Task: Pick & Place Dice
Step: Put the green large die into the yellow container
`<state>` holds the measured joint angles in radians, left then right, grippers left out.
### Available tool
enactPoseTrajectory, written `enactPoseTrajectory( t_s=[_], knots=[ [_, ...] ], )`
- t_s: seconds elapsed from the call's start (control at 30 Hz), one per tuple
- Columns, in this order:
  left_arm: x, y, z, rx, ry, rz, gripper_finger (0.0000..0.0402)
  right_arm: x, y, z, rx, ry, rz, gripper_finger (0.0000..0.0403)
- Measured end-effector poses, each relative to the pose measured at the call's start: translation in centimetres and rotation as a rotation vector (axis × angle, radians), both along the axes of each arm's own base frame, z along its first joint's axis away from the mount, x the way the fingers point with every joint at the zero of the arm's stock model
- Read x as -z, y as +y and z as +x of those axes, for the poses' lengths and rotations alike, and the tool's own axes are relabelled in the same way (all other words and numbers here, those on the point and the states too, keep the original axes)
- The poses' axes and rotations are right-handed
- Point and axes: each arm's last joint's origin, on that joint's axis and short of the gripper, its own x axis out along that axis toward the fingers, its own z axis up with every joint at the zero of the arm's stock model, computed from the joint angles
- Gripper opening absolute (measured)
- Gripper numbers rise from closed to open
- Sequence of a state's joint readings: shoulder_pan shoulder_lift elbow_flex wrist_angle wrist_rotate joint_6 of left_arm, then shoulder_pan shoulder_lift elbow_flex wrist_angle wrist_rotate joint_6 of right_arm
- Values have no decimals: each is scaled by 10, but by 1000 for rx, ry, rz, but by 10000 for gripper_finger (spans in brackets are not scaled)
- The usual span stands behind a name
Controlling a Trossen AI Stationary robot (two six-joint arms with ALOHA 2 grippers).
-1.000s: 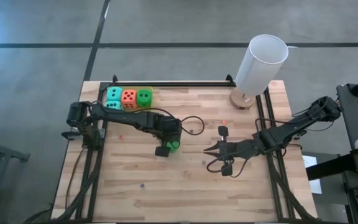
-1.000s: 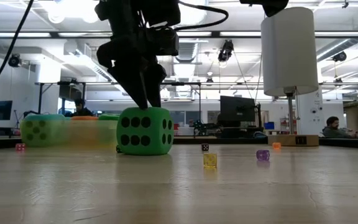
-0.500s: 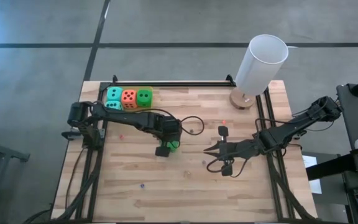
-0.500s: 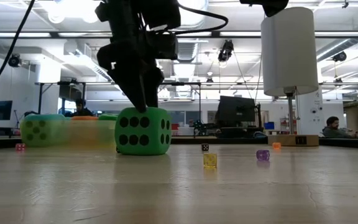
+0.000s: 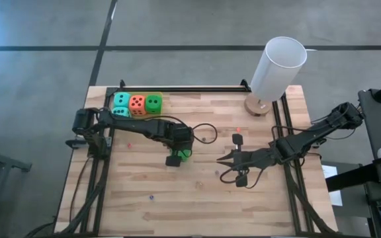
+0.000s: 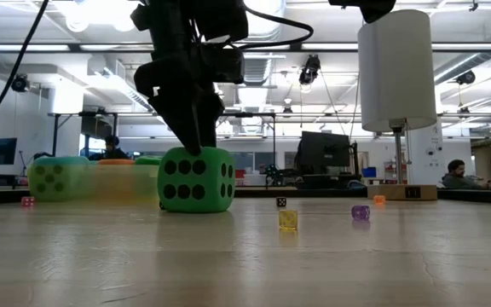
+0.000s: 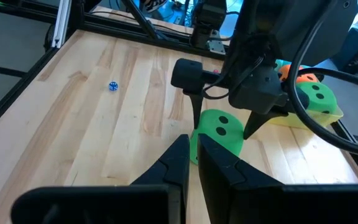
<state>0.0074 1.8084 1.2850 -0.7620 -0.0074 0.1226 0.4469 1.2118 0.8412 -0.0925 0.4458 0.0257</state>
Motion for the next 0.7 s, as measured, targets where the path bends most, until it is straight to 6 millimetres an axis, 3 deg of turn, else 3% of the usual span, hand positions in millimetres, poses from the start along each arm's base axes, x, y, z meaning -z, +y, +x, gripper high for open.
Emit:
enactPoseTrajectory(
  t_s=[0.5,0.7],
  knots=[
    [2,-1,1,-14,4,-3,399,0,0,0,0,0,0,28],
    [2,-1,1,-16,5,-3,382,0,0,0,0,0,0,28]
  ],
)
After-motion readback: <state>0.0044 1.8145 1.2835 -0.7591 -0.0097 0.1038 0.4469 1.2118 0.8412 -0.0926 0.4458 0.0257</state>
